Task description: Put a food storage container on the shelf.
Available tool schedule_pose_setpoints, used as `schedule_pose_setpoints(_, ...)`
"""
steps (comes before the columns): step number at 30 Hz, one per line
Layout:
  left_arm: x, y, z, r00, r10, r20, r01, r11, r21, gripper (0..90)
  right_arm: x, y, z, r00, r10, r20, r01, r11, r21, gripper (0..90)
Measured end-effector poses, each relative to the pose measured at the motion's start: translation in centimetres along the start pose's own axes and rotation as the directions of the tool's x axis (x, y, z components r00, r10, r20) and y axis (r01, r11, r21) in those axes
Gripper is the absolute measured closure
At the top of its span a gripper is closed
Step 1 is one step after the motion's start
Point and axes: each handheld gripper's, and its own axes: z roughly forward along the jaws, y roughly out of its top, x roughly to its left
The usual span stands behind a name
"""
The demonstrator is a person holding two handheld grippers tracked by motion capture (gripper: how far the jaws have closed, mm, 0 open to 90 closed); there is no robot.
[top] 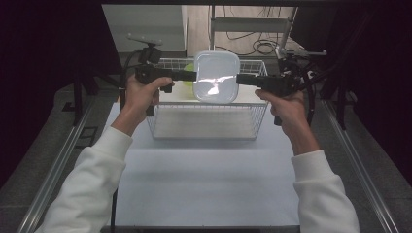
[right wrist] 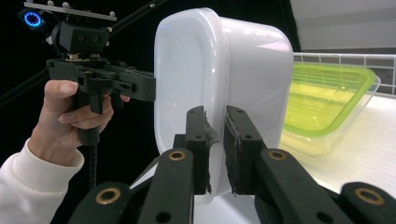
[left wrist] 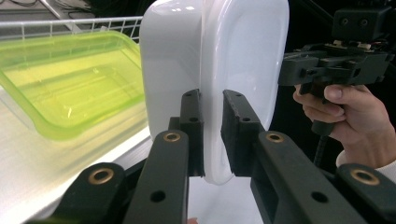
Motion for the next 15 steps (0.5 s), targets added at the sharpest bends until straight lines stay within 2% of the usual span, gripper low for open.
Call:
schedule_pose_setpoints(8, 1.1, 1.9, 0.2, 0.9995, -0.027, -0.016, 0.027, 0.9996, 0.005, 79.1, -1.5, 1.8, 1.1, 0.9989, 0.043, -0.018, -0.043, 0.999, 0.010, 79.9)
schedule_pose_setpoints(11, 1.9, 2.5, 0.2, 0.9991, -0.038, -0.021, 0.038, 0.9992, 0.012, 79.1, -2.1, 2.4, 1.7, 0.9975, 0.066, -0.026, -0.066, 0.998, 0.019, 79.9)
schedule_pose_setpoints(15, 3.2, 3.2, 0.3, 0.9971, -0.073, -0.024, 0.073, 0.9973, 0.004, 79.1, -3.1, 3.2, 2.9, 0.9951, 0.091, -0.037, -0.090, 0.996, 0.028, 79.9)
